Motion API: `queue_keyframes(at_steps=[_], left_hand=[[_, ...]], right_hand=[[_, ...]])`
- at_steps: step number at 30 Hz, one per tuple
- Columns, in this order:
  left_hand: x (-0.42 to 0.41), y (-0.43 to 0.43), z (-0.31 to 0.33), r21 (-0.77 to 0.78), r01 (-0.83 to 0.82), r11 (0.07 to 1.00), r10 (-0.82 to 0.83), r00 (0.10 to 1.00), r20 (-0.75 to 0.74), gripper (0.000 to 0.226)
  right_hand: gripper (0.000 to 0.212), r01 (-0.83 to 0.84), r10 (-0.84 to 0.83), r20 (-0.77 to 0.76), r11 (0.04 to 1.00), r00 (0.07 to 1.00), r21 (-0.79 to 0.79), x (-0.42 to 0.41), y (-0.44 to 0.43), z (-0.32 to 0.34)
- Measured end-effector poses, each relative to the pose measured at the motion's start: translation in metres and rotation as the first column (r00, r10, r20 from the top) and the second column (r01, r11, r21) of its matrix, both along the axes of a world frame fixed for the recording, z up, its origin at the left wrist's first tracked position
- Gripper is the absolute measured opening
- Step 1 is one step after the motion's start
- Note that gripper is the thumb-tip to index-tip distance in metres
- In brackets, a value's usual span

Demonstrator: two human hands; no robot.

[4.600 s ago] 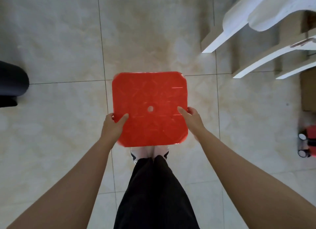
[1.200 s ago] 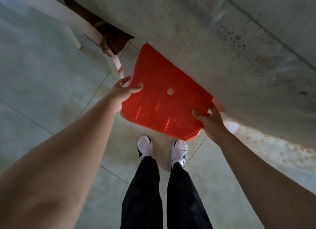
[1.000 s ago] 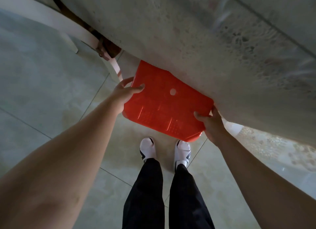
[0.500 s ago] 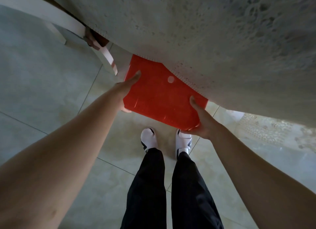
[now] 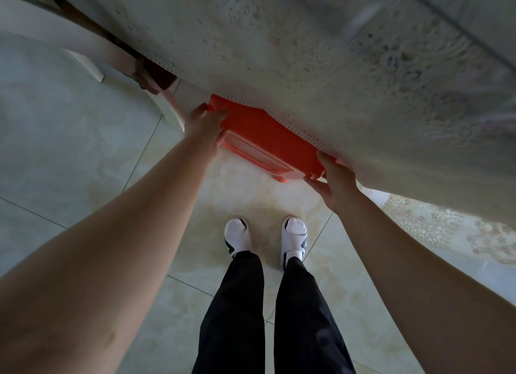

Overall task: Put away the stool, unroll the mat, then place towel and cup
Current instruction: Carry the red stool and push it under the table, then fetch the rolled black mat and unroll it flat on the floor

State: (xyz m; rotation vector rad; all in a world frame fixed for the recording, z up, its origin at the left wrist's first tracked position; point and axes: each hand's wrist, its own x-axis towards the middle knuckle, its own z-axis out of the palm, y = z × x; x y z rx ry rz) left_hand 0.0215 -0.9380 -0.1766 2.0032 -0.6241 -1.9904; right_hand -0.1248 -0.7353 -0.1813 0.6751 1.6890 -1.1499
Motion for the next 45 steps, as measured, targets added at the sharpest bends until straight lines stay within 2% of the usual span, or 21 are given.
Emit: queue_keyframes(at_steps=[2, 5, 9, 12, 15, 17, 19, 20, 22, 25, 30, 34, 38, 43, 45], left_hand=[[-0.003, 0.000, 0.001, -0.026, -0.056, 0.998, 0.056, 0.998, -0.013, 0.063], [0.001, 0.003, 0.003, -0.018, -0.031, 0.999, 0.030, 0.999, -0.034, 0.060], [0.014, 0.015, 0.011, -0.035, 0.064, 0.997, -0.064, 0.998, -0.006, 0.037], [0.019, 0.031, 0.019, -0.092, 0.155, 0.984, -0.150, 0.987, 0.058, 0.025], [0.026, 0.050, 0.026, -0.212, 0.342, 0.915, -0.315, 0.937, 0.155, 0.016], [0.034, 0.063, 0.031, -0.285, 0.474, 0.833, -0.419, 0.877, 0.236, 0.017], [0.045, 0.078, 0.039, -0.320, 0.557, 0.766, -0.470, 0.826, 0.312, 0.021], [0.051, 0.086, 0.044, -0.329, 0.556, 0.763, -0.463, 0.826, 0.321, 0.021], [0.062, 0.110, 0.056, -0.337, 0.462, 0.820, -0.393, 0.883, 0.256, 0.021], [0.083, 0.151, 0.069, -0.349, 0.370, 0.861, -0.306, 0.925, 0.225, 0.025], [0.138, 0.241, 0.094, -0.366, 0.235, 0.900, -0.143, 0.955, 0.260, 0.022], [0.175, 0.308, 0.114, -0.362, 0.114, 0.925, -0.015, 0.964, 0.266, 0.018], [0.222, 0.376, 0.131, -0.341, 0.100, 0.935, 0.030, 0.934, 0.355, 0.013], [0.279, 0.458, 0.165, -0.331, 0.108, 0.937, 0.065, 0.880, 0.471, 0.025], [0.308, 0.499, 0.181, -0.348, 0.074, 0.934, 0.119, 0.857, 0.502, 0.025]], right_hand=[[0.046, -0.007, 0.006, -0.034, 1.000, 0.999, -0.029, 0.001, -0.002, -0.004], [0.060, -0.030, 0.027, -0.105, 0.999, 0.994, -0.026, 0.004, 0.003, -0.009], [0.049, -0.099, 0.101, -0.142, 0.995, 0.985, 0.022, 0.007, 0.010, -0.011], [0.043, -0.237, 0.257, -0.196, 0.964, 0.946, 0.119, 0.008, 0.016, -0.006], [0.032, -0.447, 0.527, -0.295, 0.844, 0.797, 0.298, 0.008, 0.019, 0.016], [0.018, -0.584, 0.698, -0.365, 0.716, 0.616, 0.383, 0.010, 0.020, 0.036], [0.017, -0.710, 0.811, -0.418, 0.570, 0.409, 0.413, 0.015, 0.022, 0.055], [0.018, -0.755, 0.838, -0.434, 0.510, 0.330, 0.412, 0.019, 0.024, 0.062], [0.018, -0.823, 0.861, -0.469, 0.405, 0.196, 0.400, 0.031, 0.029, 0.077], [0.016, -0.889, 0.859, -0.510, 0.271, 0.050, 0.368, 0.047, 0.044, 0.090], [0.016, -0.941, 0.811, -0.558, 0.031, -0.173, 0.337, 0.080, 0.091, 0.112], [0.018, -0.939, 0.781, -0.563, -0.086, -0.271, 0.332, 0.108, 0.129, 0.125], [0.018, -0.924, 0.746, -0.557, -0.214, -0.364, 0.317, 0.148, 0.170, 0.138], [0.019, -0.877, 0.682, -0.551, -0.355, -0.480, 0.324, 0.207, 0.216, 0.164], [0.019, -0.835, 0.621, -0.560, -0.441, -0.549, 0.330, 0.241, 0.244, 0.181]])
